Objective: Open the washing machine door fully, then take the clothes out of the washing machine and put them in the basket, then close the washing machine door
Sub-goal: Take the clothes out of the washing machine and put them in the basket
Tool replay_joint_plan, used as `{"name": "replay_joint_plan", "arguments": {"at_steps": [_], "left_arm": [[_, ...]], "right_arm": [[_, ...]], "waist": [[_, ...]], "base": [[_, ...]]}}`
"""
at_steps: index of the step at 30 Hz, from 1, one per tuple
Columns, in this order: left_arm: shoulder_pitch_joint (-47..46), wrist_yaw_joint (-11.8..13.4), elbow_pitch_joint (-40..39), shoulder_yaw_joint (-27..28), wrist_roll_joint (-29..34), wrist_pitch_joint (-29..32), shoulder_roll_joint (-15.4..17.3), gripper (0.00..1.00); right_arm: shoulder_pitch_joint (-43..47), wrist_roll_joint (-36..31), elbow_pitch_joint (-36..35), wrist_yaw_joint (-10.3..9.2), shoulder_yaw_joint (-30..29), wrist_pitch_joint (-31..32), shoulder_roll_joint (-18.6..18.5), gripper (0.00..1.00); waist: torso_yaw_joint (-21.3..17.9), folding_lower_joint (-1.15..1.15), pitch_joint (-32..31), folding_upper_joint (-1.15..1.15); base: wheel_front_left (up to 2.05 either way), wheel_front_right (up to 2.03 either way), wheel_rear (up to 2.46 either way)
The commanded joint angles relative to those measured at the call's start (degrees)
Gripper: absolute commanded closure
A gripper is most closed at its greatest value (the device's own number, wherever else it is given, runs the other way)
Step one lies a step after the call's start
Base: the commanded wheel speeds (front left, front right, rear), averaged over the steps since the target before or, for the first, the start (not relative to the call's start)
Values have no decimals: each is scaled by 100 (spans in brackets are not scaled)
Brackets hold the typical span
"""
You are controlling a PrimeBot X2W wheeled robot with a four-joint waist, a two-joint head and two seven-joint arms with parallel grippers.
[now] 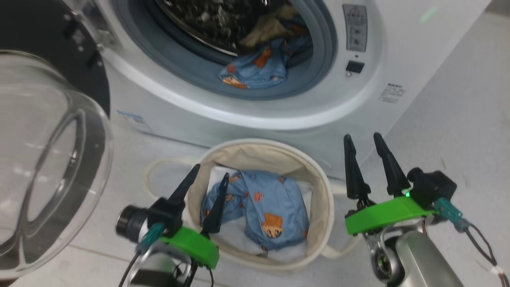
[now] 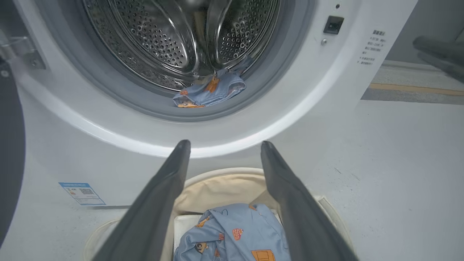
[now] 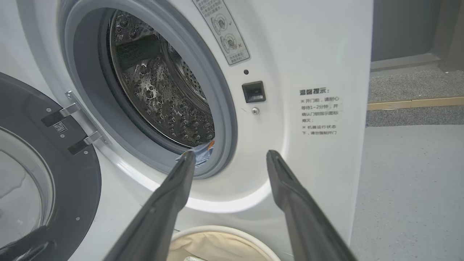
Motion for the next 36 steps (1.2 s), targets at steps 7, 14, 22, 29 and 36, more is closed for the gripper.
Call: {"name": "replay_joint_plan", "arguments": {"at_steps": [7,14,22,29,36], "left_arm": [[790,148,-1416,577,24,-28,77,0],[1313,178,-2271,751,151,-28,70,0],[1698,289,-2771,940,139,-28,52,0],[1765,295,-2867,958,210,-28,45,0],[1742,308,-2843,937,239,-28,42,0]], "right_arm": [[347,66,-298,2,100,-70,33,0],[603,117,-380,2,-58,-70,33,0],[823,191,-415,2,-168,-70,33,0],[783,181,-429,2,-170,-70,33,0],[753,183,-418,2,-158,-70,33,0]], "waist": [[129,0,-603,0],[123,0,-810,0],[30,0,-932,0],[-19,0,-909,0],[-30,0,-874,0]], "base": [[0,0,0],[0,0,0],[0,0,0],[0,0,0],[0,0,0]]}}
